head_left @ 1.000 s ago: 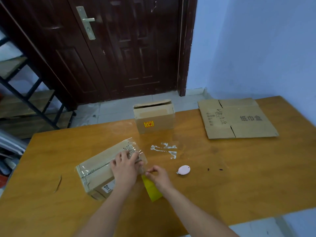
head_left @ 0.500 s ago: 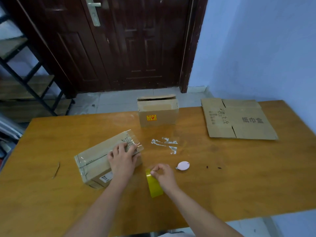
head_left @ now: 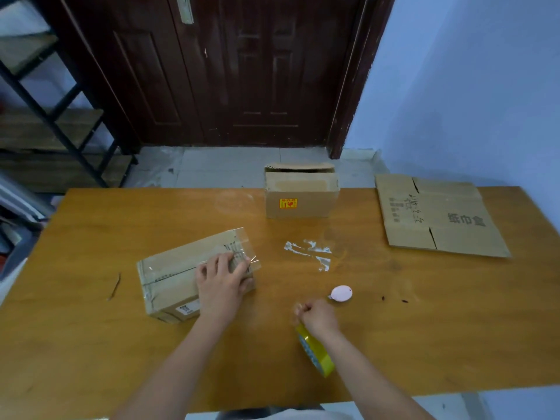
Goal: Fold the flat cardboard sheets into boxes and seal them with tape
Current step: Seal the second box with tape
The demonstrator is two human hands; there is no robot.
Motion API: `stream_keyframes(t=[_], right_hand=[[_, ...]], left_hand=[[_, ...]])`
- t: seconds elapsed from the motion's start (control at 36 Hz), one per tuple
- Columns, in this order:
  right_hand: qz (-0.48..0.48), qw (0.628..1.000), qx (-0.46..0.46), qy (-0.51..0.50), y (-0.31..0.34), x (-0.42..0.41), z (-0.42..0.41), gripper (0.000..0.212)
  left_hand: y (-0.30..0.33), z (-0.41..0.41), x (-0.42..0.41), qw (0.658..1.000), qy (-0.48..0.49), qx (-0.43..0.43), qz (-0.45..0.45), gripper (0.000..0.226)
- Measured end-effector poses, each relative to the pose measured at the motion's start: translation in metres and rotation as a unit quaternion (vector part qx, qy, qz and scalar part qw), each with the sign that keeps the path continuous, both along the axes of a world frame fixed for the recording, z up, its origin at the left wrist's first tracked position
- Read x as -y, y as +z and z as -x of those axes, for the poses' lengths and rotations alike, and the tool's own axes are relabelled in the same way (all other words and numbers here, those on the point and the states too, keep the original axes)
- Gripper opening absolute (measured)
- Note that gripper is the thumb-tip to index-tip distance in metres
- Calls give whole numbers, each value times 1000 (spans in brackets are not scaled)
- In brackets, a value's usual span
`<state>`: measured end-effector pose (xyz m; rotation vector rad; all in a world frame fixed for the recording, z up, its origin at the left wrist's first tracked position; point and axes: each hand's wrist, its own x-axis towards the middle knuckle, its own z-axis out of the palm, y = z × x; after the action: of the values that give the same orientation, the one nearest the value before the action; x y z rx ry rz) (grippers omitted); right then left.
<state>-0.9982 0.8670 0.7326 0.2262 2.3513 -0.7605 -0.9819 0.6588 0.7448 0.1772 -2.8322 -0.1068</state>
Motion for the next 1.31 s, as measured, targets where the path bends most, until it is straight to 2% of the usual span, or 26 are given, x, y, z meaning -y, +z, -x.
stream_keyframes(t=[0.11, 0.19, 0.47, 0.72, 0.97, 1.17, 1.31], right_hand=[[-19, 999, -3, -30, -2, 7, 6, 37], [-31, 998, 13, -52, -4, 14, 13, 27], [-67, 995, 15, -67, -7, 40, 46, 18], [-84, 996, 44, 2, -7, 50, 59, 9], [-44, 998, 49, -10, -3, 49, 54, 4], [-65, 994, 27, 77, -17, 55, 61, 16], [-109, 981, 4, 158, -10, 61, 67, 6]], left_hand=[[1, 2, 0, 1000, 3, 27, -5, 50], [0, 2, 1, 999, 0, 31, -14, 48], [0, 5, 3, 998, -18, 31, -47, 46], [-3, 4, 12, 996, -56, 11, -64, 48], [-3, 2, 11, 996, -52, -4, -71, 46], [-2, 2, 10, 997, -47, -15, -64, 44], [-2, 2, 10, 996, -50, -19, -64, 45]])
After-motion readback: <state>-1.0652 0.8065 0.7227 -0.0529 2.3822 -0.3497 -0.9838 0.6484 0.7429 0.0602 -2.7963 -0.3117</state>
